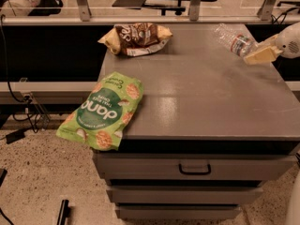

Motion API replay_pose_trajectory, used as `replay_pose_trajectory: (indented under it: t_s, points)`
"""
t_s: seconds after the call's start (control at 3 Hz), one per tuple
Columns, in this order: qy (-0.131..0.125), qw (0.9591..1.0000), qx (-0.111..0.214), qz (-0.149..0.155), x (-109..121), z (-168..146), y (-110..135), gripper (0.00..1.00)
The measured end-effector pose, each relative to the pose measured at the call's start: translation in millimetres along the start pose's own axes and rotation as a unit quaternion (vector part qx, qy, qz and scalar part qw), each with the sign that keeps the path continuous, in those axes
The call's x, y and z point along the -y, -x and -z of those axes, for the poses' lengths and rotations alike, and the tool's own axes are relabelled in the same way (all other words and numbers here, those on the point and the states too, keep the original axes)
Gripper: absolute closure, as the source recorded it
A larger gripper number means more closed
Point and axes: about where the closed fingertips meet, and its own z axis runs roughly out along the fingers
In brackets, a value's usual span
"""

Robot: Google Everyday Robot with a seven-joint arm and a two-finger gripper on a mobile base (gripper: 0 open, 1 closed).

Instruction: Pick water bottle

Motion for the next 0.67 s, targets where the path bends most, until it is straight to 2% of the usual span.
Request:
replay_pose_trajectory:
  t_s: [0.33,0.67]
  points:
    - [0.024,0.998,0.041,0.042,-18.8,16.3,31.4,1.0]
    - [0.024,0.998,0.041,0.042,-18.8,16.3,31.4,1.0]
